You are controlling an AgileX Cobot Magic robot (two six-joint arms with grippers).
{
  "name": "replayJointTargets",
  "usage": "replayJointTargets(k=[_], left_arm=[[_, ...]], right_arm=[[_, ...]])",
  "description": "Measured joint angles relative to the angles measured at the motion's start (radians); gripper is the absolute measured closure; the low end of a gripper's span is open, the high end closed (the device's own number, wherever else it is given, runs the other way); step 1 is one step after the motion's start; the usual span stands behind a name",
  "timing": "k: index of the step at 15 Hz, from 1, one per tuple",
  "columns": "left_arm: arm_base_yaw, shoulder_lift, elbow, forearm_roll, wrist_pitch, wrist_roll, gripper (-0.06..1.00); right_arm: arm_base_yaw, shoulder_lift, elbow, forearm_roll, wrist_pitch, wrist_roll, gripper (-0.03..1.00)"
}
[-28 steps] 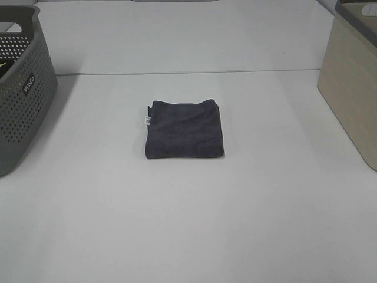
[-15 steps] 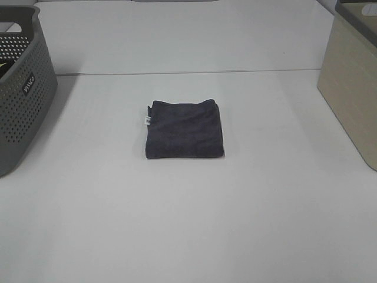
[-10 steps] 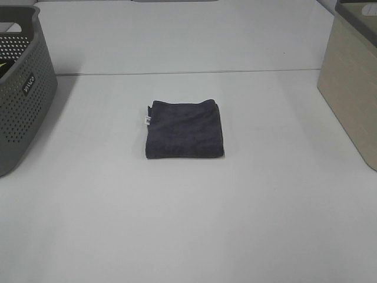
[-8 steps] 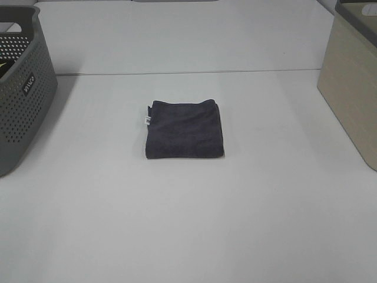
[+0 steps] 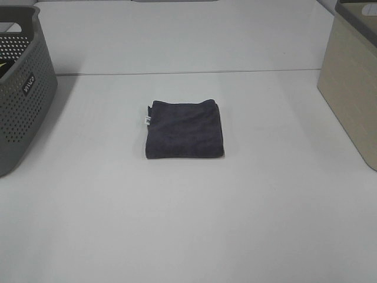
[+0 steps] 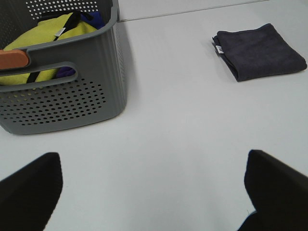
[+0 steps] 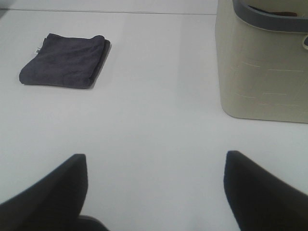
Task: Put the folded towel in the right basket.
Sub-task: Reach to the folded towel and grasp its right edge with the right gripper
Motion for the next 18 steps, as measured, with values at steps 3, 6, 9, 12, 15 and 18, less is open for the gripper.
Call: replayJointTargets(k=[3, 6, 9, 12, 15, 18], left_arm=[[0.000, 0.000, 0.000, 0.000, 0.000, 0.000, -0.03], [0.000, 0.000, 0.000, 0.000, 0.000, 0.000, -0.03], [0.000, 0.000, 0.000, 0.000, 0.000, 0.000, -0.03], [0.000, 0.000, 0.000, 0.000, 0.000, 0.000, -0.03], [0.000, 0.000, 0.000, 0.000, 0.000, 0.000, -0.03], [0.000, 0.000, 0.000, 0.000, 0.000, 0.000, -0.03]], right_arm=[[0.000, 0.000, 0.000, 0.000, 0.000, 0.000, 0.22], [0.000, 0.000, 0.000, 0.000, 0.000, 0.000, 0.22], [0.000, 0.000, 0.000, 0.000, 0.000, 0.000, 0.22], [0.000, 0.000, 0.000, 0.000, 0.000, 0.000, 0.22], [0.000, 0.000, 0.000, 0.000, 0.000, 0.000, 0.22], [0.000, 0.000, 0.000, 0.000, 0.000, 0.000, 0.22]])
